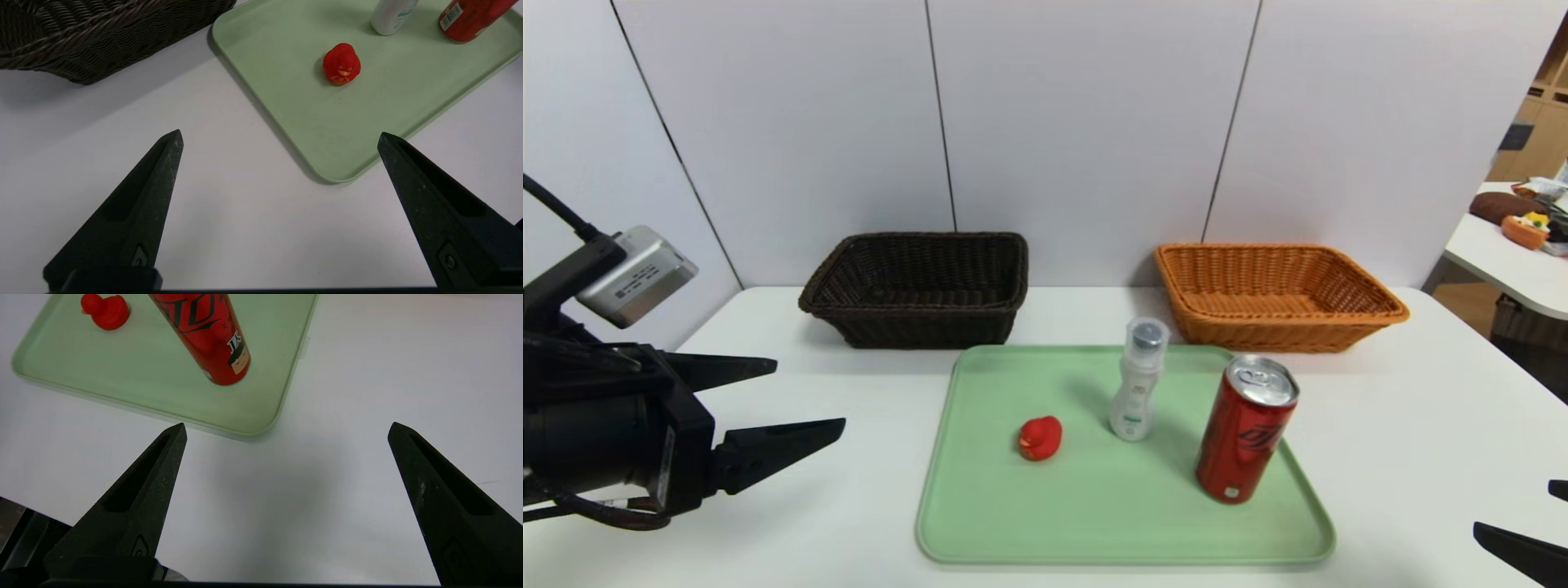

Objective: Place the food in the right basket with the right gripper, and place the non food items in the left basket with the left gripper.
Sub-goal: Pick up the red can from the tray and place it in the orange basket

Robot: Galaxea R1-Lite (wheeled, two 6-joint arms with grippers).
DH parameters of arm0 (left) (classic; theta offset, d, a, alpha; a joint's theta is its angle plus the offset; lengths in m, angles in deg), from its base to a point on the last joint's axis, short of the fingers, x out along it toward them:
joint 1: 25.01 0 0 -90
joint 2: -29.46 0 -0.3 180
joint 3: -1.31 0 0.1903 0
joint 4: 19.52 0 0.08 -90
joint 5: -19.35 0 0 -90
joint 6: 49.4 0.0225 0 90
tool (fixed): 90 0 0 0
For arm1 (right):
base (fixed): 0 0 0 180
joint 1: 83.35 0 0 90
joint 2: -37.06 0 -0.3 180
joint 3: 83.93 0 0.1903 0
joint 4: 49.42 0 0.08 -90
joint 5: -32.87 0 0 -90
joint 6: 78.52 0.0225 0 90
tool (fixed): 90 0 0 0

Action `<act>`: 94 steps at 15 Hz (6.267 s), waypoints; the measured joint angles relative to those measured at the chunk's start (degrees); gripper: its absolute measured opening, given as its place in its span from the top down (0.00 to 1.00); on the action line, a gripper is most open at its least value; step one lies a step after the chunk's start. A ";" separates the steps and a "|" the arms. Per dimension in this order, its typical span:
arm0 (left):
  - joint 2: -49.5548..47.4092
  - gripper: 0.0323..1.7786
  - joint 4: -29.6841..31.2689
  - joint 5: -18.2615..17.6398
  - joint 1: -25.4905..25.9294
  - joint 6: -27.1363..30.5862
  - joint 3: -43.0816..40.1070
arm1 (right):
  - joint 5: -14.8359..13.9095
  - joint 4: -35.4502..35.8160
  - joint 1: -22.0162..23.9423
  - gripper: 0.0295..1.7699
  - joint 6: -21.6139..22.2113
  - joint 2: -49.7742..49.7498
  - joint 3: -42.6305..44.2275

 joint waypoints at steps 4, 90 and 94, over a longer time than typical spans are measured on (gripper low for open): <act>1.71 0.05 0.55 -0.17 -2.28 0.17 0.09 | 0.94 0.96 -2.73 0.04 -0.90 0.79 -1.05; 6.40 0.05 7.81 -3.32 -4.73 -0.38 -3.67 | -9.98 65.28 0.85 0.48 0.90 57.28 25.14; 6.97 0.05 8.08 -3.32 -4.73 -0.50 -4.10 | -10.01 65.32 2.06 0.48 0.83 63.12 29.62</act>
